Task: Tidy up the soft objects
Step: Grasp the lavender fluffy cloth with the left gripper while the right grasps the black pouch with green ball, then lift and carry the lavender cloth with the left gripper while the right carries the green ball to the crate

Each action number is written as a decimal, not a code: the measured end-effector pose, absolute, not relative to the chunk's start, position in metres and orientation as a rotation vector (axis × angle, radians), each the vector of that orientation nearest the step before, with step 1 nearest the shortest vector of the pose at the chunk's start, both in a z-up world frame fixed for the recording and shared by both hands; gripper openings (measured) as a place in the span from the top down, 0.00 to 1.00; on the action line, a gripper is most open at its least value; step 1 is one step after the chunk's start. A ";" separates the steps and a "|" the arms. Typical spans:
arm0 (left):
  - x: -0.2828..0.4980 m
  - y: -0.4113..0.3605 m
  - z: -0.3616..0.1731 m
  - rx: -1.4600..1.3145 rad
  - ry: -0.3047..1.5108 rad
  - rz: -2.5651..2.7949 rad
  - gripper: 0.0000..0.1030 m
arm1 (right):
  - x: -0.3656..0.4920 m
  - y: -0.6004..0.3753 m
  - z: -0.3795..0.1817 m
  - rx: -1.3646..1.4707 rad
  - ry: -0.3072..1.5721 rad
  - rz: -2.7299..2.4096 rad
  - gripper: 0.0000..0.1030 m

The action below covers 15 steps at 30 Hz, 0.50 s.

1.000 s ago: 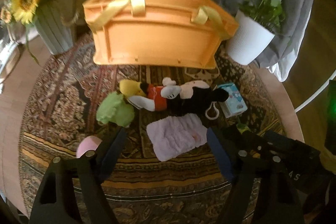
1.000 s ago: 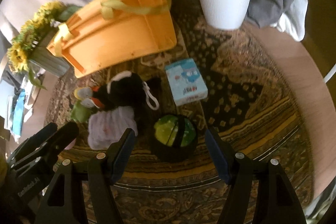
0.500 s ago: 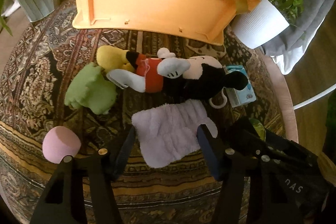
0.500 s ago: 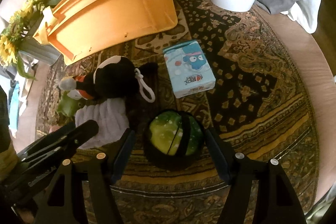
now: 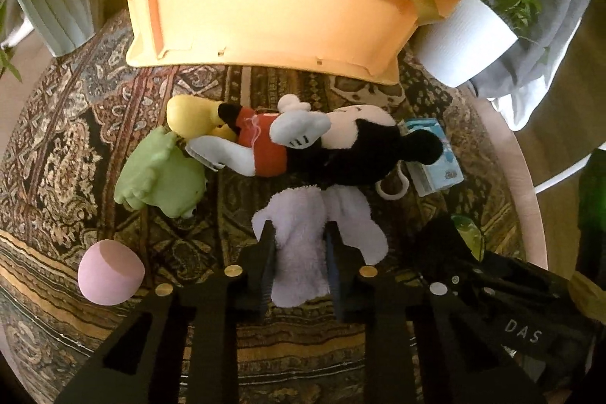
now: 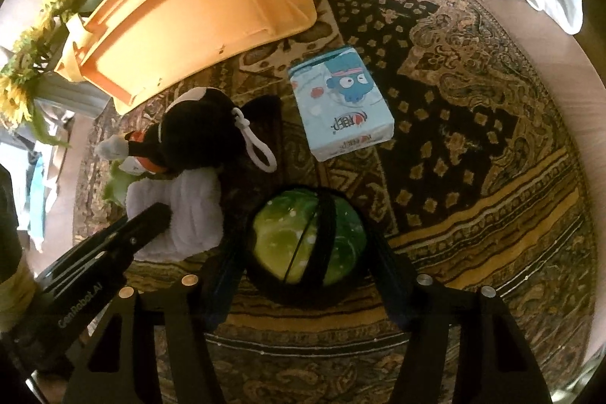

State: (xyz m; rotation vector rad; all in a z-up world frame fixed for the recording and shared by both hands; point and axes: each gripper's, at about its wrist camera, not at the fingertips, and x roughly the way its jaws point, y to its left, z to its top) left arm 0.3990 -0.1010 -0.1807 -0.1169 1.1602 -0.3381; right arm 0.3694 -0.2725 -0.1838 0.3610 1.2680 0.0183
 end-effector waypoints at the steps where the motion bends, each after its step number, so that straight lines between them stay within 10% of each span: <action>1: 0.397 -0.101 -0.178 -0.115 1.150 -0.342 0.77 | 0.369 -0.273 -0.182 0.360 1.262 0.019 0.38; 15: 0.375 -0.091 -0.133 -0.059 0.988 -0.335 0.78 | 0.358 -0.260 -0.131 0.249 1.066 0.076 0.38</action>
